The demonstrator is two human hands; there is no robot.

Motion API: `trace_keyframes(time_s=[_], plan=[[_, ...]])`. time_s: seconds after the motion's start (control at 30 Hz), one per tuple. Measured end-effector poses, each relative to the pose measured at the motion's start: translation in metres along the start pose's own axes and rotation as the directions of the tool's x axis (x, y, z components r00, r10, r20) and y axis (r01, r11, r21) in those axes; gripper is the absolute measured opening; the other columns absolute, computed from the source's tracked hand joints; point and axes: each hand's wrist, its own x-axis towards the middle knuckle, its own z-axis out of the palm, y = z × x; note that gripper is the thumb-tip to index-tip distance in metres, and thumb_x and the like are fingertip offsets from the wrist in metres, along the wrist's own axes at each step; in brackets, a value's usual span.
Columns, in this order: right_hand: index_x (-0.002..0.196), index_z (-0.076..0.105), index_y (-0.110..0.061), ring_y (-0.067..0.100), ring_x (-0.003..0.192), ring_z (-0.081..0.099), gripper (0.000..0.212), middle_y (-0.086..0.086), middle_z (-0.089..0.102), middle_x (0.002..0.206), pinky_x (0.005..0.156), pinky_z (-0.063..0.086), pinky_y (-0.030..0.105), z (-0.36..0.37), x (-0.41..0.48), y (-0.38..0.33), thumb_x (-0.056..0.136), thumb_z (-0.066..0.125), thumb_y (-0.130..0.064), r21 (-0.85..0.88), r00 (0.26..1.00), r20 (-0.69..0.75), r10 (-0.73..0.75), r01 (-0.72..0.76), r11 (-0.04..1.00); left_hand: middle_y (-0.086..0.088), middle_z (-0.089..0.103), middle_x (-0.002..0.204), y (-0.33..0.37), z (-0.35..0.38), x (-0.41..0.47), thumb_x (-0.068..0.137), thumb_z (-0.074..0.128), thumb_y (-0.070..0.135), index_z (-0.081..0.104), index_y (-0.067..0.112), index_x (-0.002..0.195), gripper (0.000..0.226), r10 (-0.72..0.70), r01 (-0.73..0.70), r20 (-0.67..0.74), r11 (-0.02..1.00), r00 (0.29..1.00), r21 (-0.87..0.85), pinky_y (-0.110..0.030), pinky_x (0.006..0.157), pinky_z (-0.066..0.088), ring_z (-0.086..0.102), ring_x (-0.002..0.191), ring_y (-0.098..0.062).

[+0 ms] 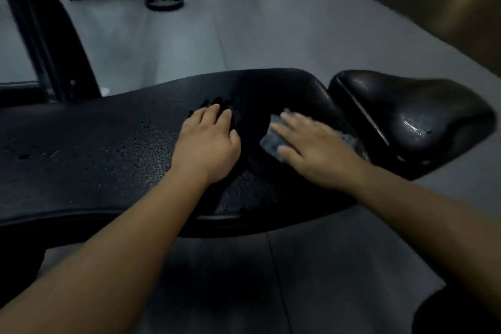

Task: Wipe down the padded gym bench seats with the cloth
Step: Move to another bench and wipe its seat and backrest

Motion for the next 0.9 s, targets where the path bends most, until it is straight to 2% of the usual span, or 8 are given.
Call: trace_keyframes(time_s=[0.1, 0.2, 0.27, 0.43, 0.63, 0.7, 0.8, 0.9], plan=[[0.159, 0.017, -0.033, 0.020, 0.154, 0.004, 0.059, -0.001, 0.007, 0.168, 0.122, 0.008, 0.042, 0.012, 0.010, -0.038, 0.102, 0.021, -0.049, -0.031, 0.982, -0.035, 0.186, -0.188, 0.982, -0.009, 0.020, 0.164, -0.002, 0.003, 0.001, 0.103, 0.027, 0.039, 0.026, 0.016, 0.156, 0.057, 0.006, -0.006, 0.014, 1.000, 1.000, -0.010, -0.044, 0.122, 0.015, 0.015, 0.150, -0.028], [0.159, 0.016, -0.035, 0.016, 0.154, -0.001, 0.065, -0.006, 0.004, 0.168, 0.122, 0.003, 0.040, 0.016, -0.039, -0.075, 0.097, 0.011, -0.055, 0.041, 1.000, -0.001, 0.019, -0.019, 0.999, -0.014, 0.019, 0.164, -0.002, 0.005, -0.002, 0.104, 0.026, 0.038, 0.024, 0.013, 0.156, 0.058, 0.051, -0.051, 0.027, 0.999, 0.998, 0.003, -0.046, 0.122, 0.016, 0.015, 0.150, -0.031], [0.158, 0.019, -0.037, 0.013, 0.154, 0.001, 0.073, -0.009, 0.006, 0.167, 0.123, 0.005, 0.037, 0.012, -0.056, -0.060, 0.090, 0.005, -0.061, 0.088, 0.999, 0.038, -0.011, 0.007, 0.996, -0.013, 0.018, 0.164, -0.003, 0.003, -0.004, 0.104, 0.026, 0.037, 0.024, 0.014, 0.156, 0.057, 0.043, -0.043, 0.036, 0.999, 0.998, -0.013, -0.045, 0.122, 0.015, 0.015, 0.150, -0.031], [0.159, 0.013, -0.032, 0.020, 0.154, 0.000, 0.061, -0.001, 0.003, 0.168, 0.124, 0.007, 0.043, 0.013, -0.001, -0.040, 0.102, 0.017, -0.052, -0.024, 0.964, -0.012, 0.267, -0.267, 0.963, -0.009, 0.017, 0.165, -0.001, 0.000, -0.002, 0.105, 0.027, 0.039, 0.023, 0.017, 0.157, 0.056, 0.032, -0.030, 0.047, 0.999, 0.998, -0.036, -0.043, 0.123, 0.012, 0.012, 0.151, -0.028], [0.158, 0.016, -0.038, 0.013, 0.154, -0.001, 0.076, -0.010, 0.003, 0.167, 0.124, 0.006, 0.037, 0.007, -0.046, -0.037, 0.088, 0.002, -0.061, 0.034, 0.988, 0.070, -0.136, 0.134, 0.990, -0.007, 0.020, 0.164, -0.002, 0.000, -0.004, 0.105, 0.028, 0.038, 0.027, 0.018, 0.155, 0.054, 0.030, -0.029, 0.036, 0.999, 0.999, -0.044, -0.042, 0.122, 0.013, 0.014, 0.151, -0.027], [0.158, 0.022, -0.035, 0.017, 0.154, 0.009, 0.077, -0.004, 0.011, 0.167, 0.124, 0.011, 0.037, 0.003, -0.019, -0.008, 0.087, 0.007, -0.062, 0.011, 0.997, 0.018, -0.071, 0.071, 0.997, -0.006, 0.020, 0.164, -0.001, 0.000, -0.005, 0.105, 0.028, 0.038, 0.028, 0.019, 0.155, 0.054, 0.017, -0.015, 0.039, 0.998, 0.999, -0.058, -0.041, 0.123, 0.013, 0.014, 0.151, -0.025], [0.158, 0.020, -0.031, 0.023, 0.154, 0.010, 0.060, 0.002, 0.011, 0.168, 0.123, 0.012, 0.041, 0.003, 0.047, -0.006, 0.102, 0.024, -0.049, -0.029, 0.995, -0.039, 0.091, -0.093, 0.995, -0.005, 0.024, 0.163, 0.001, -0.002, -0.005, 0.104, 0.029, 0.037, 0.031, 0.019, 0.154, 0.053, 0.009, -0.008, 0.023, 0.998, 1.000, -0.055, -0.039, 0.123, 0.014, 0.016, 0.150, -0.023], [0.159, 0.015, -0.030, 0.023, 0.154, 0.004, 0.058, 0.001, 0.006, 0.168, 0.123, 0.009, 0.044, 0.009, 0.057, -0.041, 0.104, 0.023, -0.047, -0.046, 0.997, -0.026, -0.067, 0.065, 0.997, -0.003, 0.030, 0.161, 0.003, -0.004, -0.008, 0.101, 0.026, 0.038, 0.036, 0.020, 0.152, 0.056, -0.038, 0.037, -0.014, 0.999, 0.999, -0.024, -0.038, 0.123, 0.017, 0.023, 0.149, -0.022]])
